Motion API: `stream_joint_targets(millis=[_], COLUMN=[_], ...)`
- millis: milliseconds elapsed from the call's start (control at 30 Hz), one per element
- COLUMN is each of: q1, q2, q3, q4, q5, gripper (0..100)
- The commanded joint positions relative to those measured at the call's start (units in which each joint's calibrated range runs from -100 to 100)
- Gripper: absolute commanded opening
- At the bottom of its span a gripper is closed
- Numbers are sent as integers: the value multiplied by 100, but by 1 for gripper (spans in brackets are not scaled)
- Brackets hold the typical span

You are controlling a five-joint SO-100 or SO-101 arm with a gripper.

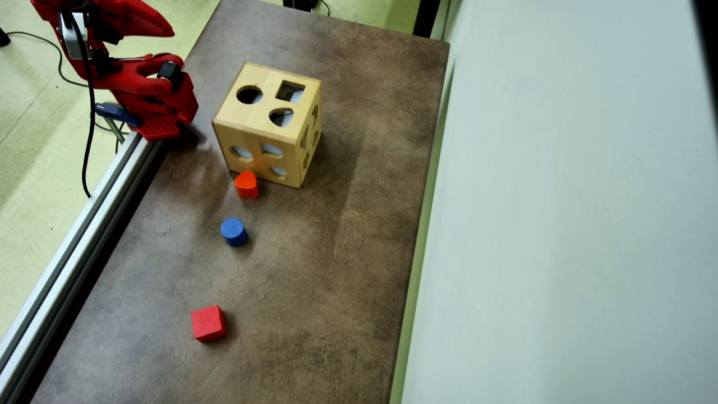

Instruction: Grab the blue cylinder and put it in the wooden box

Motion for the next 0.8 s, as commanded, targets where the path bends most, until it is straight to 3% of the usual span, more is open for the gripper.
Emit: stream_joint_targets(millis=[0,300,567,767], q1=[21,378,2198,3639], q2=[1031,2687,3783,5710], q3=[-862,-1712,-1712,-1730], q4=[1,-7,-55,-63], q5=[39,49,967,1519], gripper=[13,13,13,13])
